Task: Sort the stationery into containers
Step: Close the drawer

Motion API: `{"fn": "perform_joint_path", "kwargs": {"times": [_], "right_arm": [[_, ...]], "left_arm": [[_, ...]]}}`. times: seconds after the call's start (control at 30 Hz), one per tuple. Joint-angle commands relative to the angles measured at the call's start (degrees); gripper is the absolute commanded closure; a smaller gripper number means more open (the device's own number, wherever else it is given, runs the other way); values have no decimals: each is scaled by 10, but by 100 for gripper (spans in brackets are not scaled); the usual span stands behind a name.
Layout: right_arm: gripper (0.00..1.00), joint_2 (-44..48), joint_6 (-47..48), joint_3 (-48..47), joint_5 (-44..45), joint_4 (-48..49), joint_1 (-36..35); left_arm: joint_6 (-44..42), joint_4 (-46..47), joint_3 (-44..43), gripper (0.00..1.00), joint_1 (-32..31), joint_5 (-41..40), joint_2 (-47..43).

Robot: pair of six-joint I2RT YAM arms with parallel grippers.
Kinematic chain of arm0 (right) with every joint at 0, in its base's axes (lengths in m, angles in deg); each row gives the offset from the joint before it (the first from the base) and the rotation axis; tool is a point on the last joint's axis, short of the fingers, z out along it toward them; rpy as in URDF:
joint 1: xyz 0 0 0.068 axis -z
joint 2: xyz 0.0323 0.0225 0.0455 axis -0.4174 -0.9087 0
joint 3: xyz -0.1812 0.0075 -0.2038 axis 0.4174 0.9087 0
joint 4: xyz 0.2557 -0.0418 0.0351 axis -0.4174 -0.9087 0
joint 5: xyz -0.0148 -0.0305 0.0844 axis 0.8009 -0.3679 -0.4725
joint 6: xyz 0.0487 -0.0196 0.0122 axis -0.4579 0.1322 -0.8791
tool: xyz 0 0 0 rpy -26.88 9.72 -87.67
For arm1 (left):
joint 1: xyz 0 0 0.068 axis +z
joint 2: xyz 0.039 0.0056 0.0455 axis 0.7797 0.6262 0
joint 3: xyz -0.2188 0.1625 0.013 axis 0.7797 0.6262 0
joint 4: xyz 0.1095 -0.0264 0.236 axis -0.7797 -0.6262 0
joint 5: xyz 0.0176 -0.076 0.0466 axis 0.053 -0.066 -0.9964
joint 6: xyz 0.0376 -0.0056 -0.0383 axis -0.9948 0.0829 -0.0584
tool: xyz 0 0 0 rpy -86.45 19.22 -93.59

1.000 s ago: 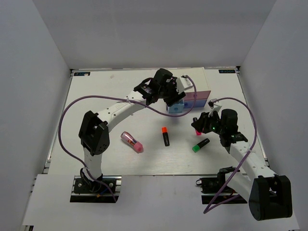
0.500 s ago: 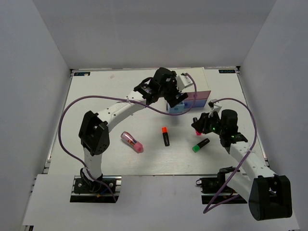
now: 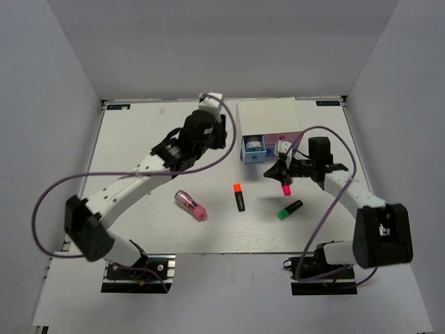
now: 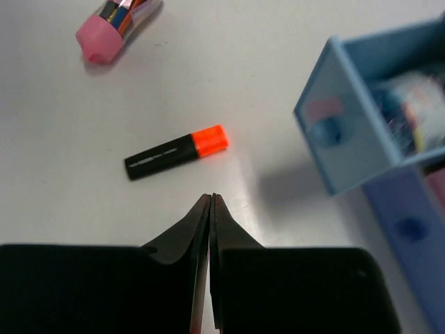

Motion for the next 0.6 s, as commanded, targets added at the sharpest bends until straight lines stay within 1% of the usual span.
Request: {"fn": "perform_joint_path", "kwargs": {"times": [0.0,0.03,0.07,0.13,0.17,0.2,0.27,0.33,0.37,0.43,0.47,0.5,0.57], "right_arm": [[94,-88,194,-103,-45,-121,-5],[96,-111,198,-141,-27,-119,-5],[96,-125,198,-150,-11,-114,-8],[96,-137,196,-169,5,-87,-15],[96,-153,199,-174,18,-85,-17],[96,-160,202,-188,22,-88,-22],[96,-182,205,-223,34,-109,-24],[96,-199,204,-233,44,-114,-33],[96,-201,197,-237,51,-103,-34],[96,-205,181,-235,69,-86,-42],[96,-206,168,-233,84,-54,-45],[96,-206,159,-232,98,-45,-54],[96,-207,127,-228,136,4,-61]], "left_arm": [[181,-37,115,50,5,-59,-101],[207,-37,143,30,5,-68,-125],[259,-37,195,18,5,-73,-172],[308,-37,243,3,5,-81,-218],[329,-37,284,0,5,-88,-239],[368,-37,303,0,5,-93,-280],[397,-42,350,0,5,-93,-319],[433,-50,373,0,5,-98,-352],[445,-57,390,0,5,-98,-379],[480,-84,403,0,5,-110,-399],[498,-99,408,0,5,-117,-413],[537,-113,417,0,5,-117,-419],[567,-142,425,0,5,-123,-426]]}}
